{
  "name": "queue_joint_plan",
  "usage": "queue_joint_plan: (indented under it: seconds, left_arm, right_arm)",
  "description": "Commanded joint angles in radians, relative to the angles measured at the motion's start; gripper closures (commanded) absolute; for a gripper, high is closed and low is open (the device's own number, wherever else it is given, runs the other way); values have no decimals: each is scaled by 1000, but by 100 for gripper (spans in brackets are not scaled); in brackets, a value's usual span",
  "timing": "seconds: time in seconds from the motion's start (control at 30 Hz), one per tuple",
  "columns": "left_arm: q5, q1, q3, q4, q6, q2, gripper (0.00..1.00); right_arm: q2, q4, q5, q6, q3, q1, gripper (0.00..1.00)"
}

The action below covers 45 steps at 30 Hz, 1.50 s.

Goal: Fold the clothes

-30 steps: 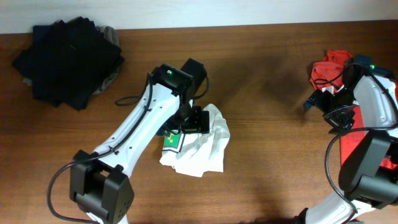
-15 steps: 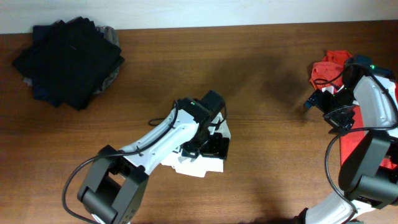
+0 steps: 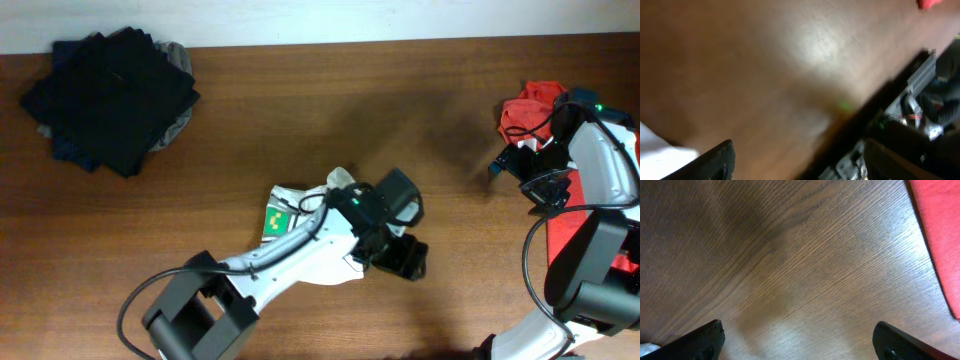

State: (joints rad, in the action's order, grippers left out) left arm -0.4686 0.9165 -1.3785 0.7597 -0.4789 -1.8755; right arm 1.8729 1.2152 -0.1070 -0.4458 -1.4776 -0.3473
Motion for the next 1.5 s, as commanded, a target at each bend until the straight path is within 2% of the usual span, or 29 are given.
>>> queue_joint_plan:
  seconds: [0.0, 0.03, 0.1, 0.2, 0.23, 0.3, 0.43, 0.53, 0.67, 0.8, 0.87, 0.93, 1.07, 1.1, 1.17, 1.27, 1.33, 1.37, 1.4, 1.43, 1.47]
  left_arm:
    - [-10, -10, -90, 123, 13, 45, 18]
    - [25, -24, -111, 184, 13, 60, 18]
    - [188, -97, -150, 372, 13, 111, 17]
    - [242, -171, -149, 465, 13, 131, 15]
    - [241, -201, -148, 496, 13, 131, 13]
    - [269, -248, -122, 535, 14, 128, 1]
    - [247, -283, -25, 496, 13, 127, 1]
    - [162, -283, 80, 370, 13, 127, 1]
    - [158, -283, 206, 253, 13, 125, 1]
    - [157, -283, 237, 217, 13, 125, 1]
    - [111, -282, 237, 184, 13, 125, 1]
    - [38, -282, 237, 134, 14, 125, 9]
    - [-5, -256, 237, 42, 13, 125, 59]
    - [-4, -243, 237, 24, 13, 125, 67]
    - [-4, -212, 237, -2, 13, 124, 76]
    - [0, -153, 237, -34, -3, 124, 84]
    - [4, -122, 237, -54, -6, 124, 84]
    - [4, -106, 237, -66, -6, 124, 73]
    - [3, -94, 237, -74, -6, 124, 42]
    - [1, -82, 237, -83, -6, 124, 7]
    - [-8, -67, 237, -97, -6, 124, 1]
  right_arm:
    - [-21, 0, -5, -8, -13, -1, 2]
    - [-21, 0, -5, -8, -13, -1, 2]
    - [-21, 0, -5, -8, -13, -1, 2]
    - [-21, 0, -5, -8, -13, -1, 2]
    - [-21, 0, -5, -8, -13, -1, 2]
    - [-21, 0, -5, -8, -13, -1, 2]
    - [-21, 0, -5, -8, -13, -1, 2]
    - [-21, 0, -5, -8, -13, -1, 2]
    - [-21, 0, -5, -8, -13, -1, 2]
    - [-21, 0, -5, -8, -13, -1, 1]
    - [-21, 0, -5, -8, -13, -1, 2]
    - [-21, 0, -5, -8, -13, -1, 2]
    - [-21, 0, -5, -8, -13, -1, 2]
    - [-21, 0, -5, -8, -13, -1, 2]
    - [-21, 0, -5, -8, -13, -1, 2]
    - [-21, 0, -5, -8, -13, -1, 2]
    - [-21, 0, -5, -8, -13, -1, 2]
    - [-21, 0, -5, -8, -13, -1, 2]
    - [-21, 0, -5, -8, -13, -1, 2]
    - [-21, 0, -5, -8, -13, -1, 2]
    - [-21, 0, -5, -8, -13, -1, 2]
